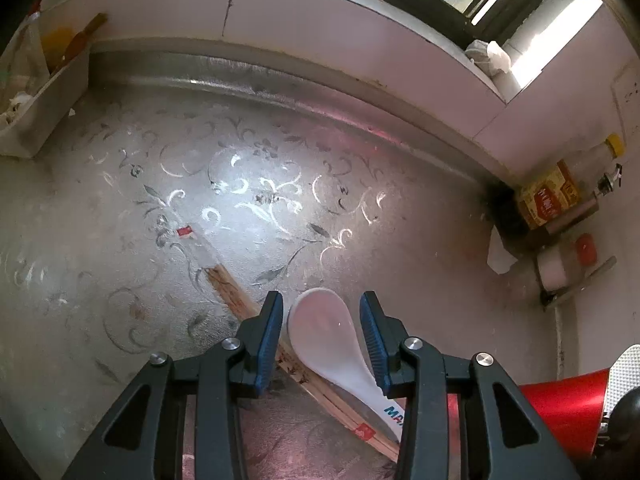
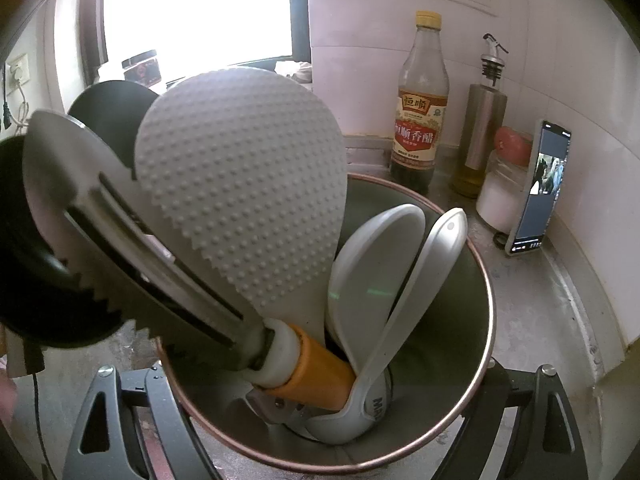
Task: Organize utensils
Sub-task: 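Close the left gripper on the white soup spoon's handle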
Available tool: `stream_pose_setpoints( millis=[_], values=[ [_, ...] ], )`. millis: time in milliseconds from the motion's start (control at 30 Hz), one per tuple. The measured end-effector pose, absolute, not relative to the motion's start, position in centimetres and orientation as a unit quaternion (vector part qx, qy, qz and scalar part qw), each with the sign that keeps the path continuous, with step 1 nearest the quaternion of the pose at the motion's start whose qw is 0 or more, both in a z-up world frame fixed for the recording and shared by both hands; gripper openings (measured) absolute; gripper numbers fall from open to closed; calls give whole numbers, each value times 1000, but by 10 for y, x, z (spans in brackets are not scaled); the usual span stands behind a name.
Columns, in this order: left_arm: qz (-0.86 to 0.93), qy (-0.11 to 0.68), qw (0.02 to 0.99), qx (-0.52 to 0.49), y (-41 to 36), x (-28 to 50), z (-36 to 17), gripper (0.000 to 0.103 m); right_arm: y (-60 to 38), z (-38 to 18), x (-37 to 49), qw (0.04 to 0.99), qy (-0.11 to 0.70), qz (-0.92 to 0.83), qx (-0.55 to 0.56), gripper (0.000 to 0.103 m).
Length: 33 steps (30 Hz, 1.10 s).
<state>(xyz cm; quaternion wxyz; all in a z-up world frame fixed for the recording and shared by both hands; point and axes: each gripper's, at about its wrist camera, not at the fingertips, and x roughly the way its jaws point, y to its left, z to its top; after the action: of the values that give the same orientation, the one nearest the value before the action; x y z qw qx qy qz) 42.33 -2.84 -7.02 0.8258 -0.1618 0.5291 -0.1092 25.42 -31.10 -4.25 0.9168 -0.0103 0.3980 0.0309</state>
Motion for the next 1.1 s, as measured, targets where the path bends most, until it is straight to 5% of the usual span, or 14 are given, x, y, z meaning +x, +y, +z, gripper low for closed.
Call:
stream_pose_setpoints(
  millis=[267, 667, 1100],
  values=[
    [-109, 533, 825, -151, -37, 421, -74, 40, -311, -43, 256, 917, 398, 32, -10, 90],
    [-83, 537, 826, -149, -35, 423, -82, 7, -311, -43, 256, 916, 399, 33, -8, 90],
    [-65, 492, 851, -172, -12, 387, -60, 6, -311, -43, 256, 917, 398, 33, -9, 90]
  ],
)
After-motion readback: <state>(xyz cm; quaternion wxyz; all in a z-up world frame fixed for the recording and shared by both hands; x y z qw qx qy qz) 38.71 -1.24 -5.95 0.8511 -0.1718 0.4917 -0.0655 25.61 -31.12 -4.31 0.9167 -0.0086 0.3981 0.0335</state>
